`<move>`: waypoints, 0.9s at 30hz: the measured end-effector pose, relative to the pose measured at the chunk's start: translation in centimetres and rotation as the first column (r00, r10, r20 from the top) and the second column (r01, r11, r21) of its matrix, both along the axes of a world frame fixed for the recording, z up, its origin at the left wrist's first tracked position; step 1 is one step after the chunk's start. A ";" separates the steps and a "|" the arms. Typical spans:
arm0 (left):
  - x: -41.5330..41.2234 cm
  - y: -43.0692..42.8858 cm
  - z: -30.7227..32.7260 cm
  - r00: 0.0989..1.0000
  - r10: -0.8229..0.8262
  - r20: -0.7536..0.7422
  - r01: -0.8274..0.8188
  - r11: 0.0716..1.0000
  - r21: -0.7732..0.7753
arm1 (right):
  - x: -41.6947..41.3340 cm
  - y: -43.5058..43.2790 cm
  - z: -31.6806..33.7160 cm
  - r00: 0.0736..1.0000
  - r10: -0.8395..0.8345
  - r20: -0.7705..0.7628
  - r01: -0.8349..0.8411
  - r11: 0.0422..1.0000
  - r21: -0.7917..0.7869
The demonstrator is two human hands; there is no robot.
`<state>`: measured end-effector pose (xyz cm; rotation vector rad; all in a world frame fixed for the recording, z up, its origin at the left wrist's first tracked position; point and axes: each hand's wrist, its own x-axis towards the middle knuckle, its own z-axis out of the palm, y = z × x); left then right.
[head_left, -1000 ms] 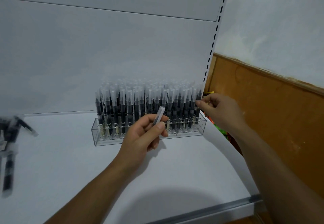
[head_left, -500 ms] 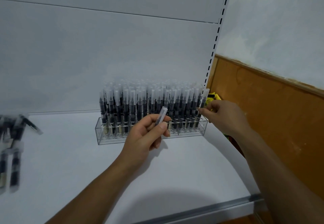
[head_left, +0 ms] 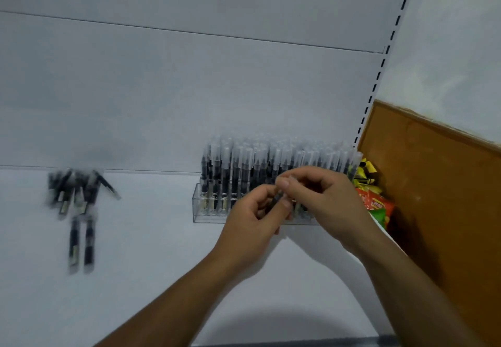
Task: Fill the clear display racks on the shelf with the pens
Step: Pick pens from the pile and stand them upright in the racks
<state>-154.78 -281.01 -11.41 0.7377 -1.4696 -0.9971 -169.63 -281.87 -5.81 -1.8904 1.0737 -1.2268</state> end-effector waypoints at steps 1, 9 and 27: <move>0.6 -0.1 0.2 1.000 0.021 0.018 -0.021 1.000 -0.012 | 0.3 -0.1 0.1 0.998 0.017 0.061 -0.019 0.999 0.028; 7.3 0.5 0.3 0.892 0.392 0.225 -0.367 0.919 -0.144 | 4.4 -1.0 1.1 0.970 -0.012 0.242 0.004 1.000 0.030; 11.2 -1.4 -2.0 0.842 0.420 0.339 -0.495 0.851 0.175 | 9.3 -4.3 4.0 0.983 -0.118 -0.141 0.067 0.944 -0.322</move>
